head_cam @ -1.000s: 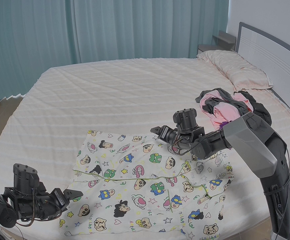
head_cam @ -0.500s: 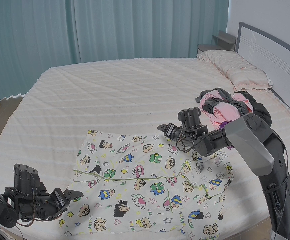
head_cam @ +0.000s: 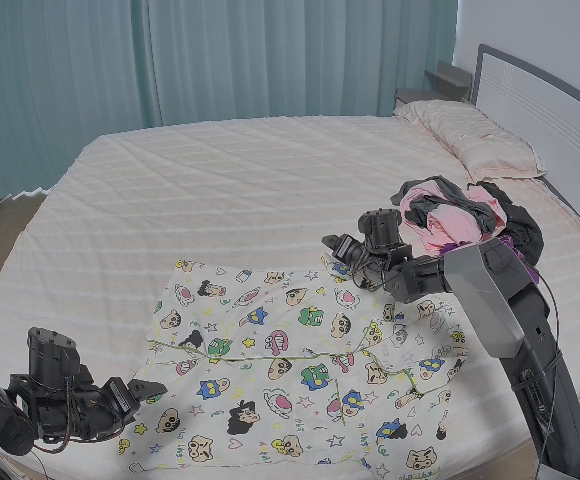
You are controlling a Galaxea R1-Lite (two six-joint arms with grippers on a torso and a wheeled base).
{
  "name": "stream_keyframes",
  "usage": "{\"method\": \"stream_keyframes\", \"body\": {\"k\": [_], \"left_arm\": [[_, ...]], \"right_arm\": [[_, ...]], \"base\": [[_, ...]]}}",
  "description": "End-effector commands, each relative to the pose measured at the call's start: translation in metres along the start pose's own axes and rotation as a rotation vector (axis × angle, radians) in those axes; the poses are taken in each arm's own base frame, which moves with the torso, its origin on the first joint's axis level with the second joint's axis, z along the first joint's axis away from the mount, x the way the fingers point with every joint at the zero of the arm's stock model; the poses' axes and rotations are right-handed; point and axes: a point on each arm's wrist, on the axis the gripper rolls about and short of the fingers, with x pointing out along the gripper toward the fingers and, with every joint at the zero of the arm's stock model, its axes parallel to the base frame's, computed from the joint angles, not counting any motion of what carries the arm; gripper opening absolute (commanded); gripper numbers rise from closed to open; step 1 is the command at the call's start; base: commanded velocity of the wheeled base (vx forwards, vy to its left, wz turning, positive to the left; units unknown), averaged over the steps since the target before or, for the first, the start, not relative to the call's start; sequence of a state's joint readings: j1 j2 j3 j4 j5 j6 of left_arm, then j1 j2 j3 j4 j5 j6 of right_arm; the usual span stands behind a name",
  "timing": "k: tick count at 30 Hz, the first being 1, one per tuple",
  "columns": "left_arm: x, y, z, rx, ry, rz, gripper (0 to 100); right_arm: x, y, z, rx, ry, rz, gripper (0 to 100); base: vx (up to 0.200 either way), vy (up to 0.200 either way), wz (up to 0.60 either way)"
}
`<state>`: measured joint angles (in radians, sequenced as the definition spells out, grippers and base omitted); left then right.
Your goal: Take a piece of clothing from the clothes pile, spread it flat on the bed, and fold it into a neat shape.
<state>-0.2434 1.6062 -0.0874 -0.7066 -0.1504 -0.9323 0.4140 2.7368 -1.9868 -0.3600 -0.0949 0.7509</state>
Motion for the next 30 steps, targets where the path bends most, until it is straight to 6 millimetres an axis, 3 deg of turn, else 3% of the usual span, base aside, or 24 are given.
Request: {"method": "stream_keyframes", "body": {"k": [1, 4, 8, 9, 13, 19, 26, 30], "left_arm": [[0.000, 0.000, 0.000, 0.000, 0.001, 0.001, 100], [0.000, 0.000, 0.000, -0.001, 0.000, 0.001, 100], [0.000, 0.000, 0.000, 0.000, 0.001, 0.001, 100], [0.000, 0.000, 0.000, 0.000, 0.001, 0.001, 100], [0.000, 0.000, 0.000, 0.000, 0.002, 0.002, 100], [0.000, 0.000, 0.000, -0.001, 0.003, 0.003, 100], [0.000, 0.001, -0.001, -0.001, 0.006, 0.005, 100], [0.000, 0.001, -0.001, -0.001, 0.006, 0.005, 100]], "right_arm": [[0.013, -0.028, -0.019, -0.005, 0.067, -0.094, 100], [0.011, -0.037, -0.015, -0.010, 0.089, -0.142, 100], [0.004, -0.031, 0.005, -0.008, 0.062, -0.136, 100], [-0.004, -0.022, 0.022, -0.004, 0.037, -0.123, 100], [-0.020, -0.003, 0.048, -0.019, -0.011, -0.072, 100], [-0.030, 0.009, 0.063, -0.068, -0.043, -0.044, 100], [-0.039, 0.003, 0.084, -0.208, -0.060, -0.070, 100], [-0.039, -0.018, 0.082, -0.327, -0.018, -0.117, 100]], "base": [[0.000, 0.000, 0.00], [0.000, 0.000, 0.00], [0.000, 0.000, 0.00], [0.000, 0.000, 0.00], [0.000, 0.000, 0.00], [0.000, 0.000, 0.00], [0.000, 0.000, 0.00], [0.000, 0.000, 0.00]]}}
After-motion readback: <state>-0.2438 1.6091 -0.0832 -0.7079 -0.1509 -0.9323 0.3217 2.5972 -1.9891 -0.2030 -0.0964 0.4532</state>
